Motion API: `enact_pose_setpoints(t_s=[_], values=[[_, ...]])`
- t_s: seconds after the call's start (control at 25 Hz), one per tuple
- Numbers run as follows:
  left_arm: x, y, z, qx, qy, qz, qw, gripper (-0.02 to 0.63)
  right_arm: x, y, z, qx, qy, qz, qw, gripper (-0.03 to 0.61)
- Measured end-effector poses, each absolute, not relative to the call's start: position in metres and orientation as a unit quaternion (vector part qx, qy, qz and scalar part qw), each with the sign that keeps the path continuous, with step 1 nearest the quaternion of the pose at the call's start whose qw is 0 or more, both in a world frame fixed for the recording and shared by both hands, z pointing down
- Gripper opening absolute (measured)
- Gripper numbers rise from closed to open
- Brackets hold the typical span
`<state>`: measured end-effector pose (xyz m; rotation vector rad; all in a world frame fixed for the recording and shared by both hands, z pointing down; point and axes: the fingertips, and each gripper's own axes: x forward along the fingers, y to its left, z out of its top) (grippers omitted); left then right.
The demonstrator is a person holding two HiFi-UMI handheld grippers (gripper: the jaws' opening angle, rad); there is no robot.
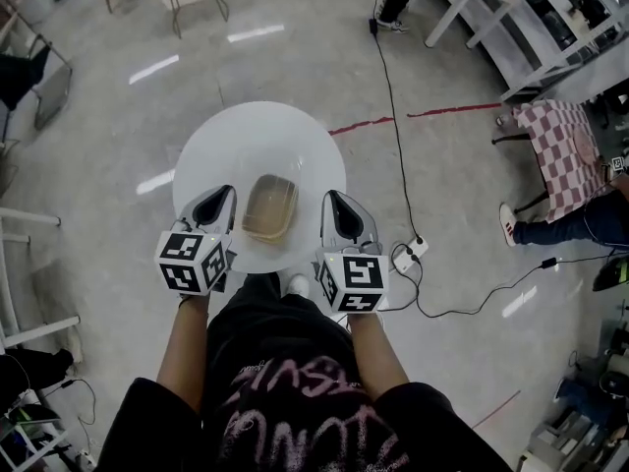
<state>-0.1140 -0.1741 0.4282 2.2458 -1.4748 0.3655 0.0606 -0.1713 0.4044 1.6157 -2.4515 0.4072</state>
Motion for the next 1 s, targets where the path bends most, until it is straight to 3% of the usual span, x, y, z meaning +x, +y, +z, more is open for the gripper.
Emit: enact_pose_setpoints(t_s=[1.0], values=[[-0.123, -0.149, 0.322, 0.81, -0.572, 0.066, 0.108, 0.015, 0.068, -0.152, 0.318, 0.529, -0.846, 0.057, 0.034, 0.005]])
